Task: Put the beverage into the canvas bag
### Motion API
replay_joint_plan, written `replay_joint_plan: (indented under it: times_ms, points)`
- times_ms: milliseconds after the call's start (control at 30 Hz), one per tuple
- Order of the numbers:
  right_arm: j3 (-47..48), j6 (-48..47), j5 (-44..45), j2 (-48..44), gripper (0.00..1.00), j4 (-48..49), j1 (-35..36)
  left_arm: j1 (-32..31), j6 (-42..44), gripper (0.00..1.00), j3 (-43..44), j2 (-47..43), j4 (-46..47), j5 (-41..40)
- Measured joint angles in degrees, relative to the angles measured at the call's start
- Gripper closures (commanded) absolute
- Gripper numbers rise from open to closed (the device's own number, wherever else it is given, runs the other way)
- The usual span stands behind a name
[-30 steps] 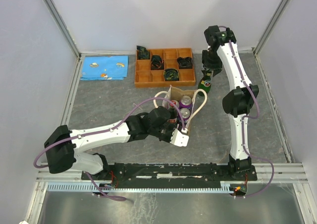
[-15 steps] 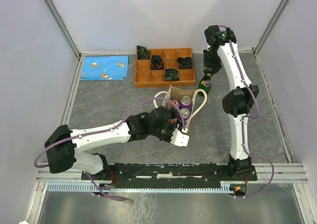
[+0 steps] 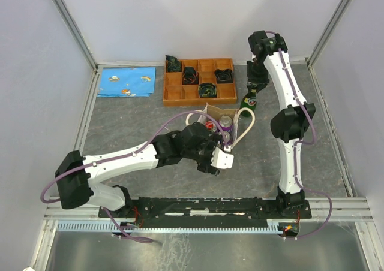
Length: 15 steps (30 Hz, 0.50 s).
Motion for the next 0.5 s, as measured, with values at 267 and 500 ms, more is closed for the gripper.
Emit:
replay_joint_plan:
  times_ms: [267,500]
  points:
    - [-1.22,0.02,0.00,-2.71,1.00,-0.46,0.00,0.46,-5.57,0.08,3.23,0.00,0.70,-3.72]
    - [-0.09,0.22,0.00,-5.49,1.00,-1.22,0.00,3.13,-14.80,0.08,10.16,-0.04,1.68,-7.63]
